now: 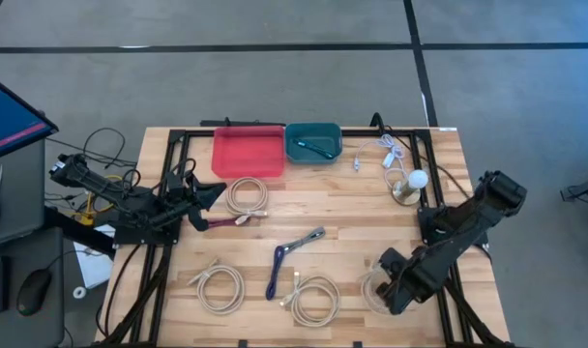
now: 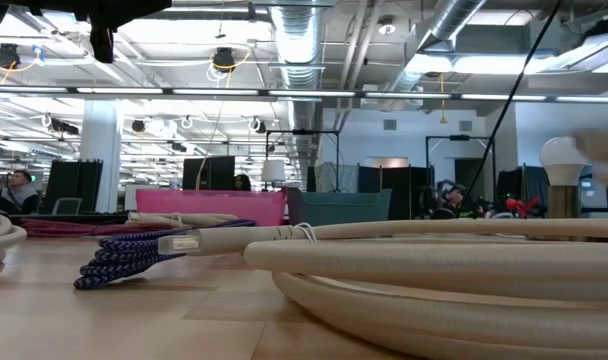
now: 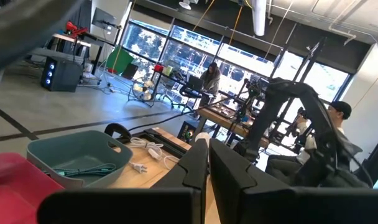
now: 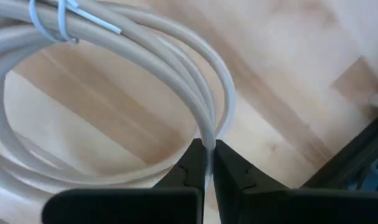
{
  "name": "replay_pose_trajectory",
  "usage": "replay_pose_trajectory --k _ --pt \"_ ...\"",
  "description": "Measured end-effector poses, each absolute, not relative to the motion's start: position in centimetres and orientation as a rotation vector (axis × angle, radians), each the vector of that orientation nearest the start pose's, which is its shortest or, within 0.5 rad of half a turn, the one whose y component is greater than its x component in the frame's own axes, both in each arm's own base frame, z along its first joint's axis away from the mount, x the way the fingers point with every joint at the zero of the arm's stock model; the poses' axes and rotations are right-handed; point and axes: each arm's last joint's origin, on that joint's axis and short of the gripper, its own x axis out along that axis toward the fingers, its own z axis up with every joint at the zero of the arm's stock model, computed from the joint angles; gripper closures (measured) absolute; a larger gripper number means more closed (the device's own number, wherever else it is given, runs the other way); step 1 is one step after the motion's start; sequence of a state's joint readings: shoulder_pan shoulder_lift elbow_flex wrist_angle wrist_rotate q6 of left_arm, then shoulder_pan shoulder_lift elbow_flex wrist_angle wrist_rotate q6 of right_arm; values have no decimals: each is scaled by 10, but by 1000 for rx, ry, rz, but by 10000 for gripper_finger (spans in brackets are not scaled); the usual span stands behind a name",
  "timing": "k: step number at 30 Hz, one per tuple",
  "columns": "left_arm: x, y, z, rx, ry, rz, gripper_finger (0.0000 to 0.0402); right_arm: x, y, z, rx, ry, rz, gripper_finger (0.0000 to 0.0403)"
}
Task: Pick & Place USB Port
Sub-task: Put the brown HDMI cable into the red bin
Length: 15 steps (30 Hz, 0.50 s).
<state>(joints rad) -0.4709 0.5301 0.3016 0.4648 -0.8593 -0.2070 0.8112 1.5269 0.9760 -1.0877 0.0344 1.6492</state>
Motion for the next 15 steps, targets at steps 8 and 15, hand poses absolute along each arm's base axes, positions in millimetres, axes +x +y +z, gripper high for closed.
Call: replay_pose_trajectory --k 8,15 --pt "125 -39 260 -352 -228 366 385 161 144 225 640 1282 -776 402" --pt "124 -39 261 -356 -233 365 385 175 111 242 638 1098 -793 402"
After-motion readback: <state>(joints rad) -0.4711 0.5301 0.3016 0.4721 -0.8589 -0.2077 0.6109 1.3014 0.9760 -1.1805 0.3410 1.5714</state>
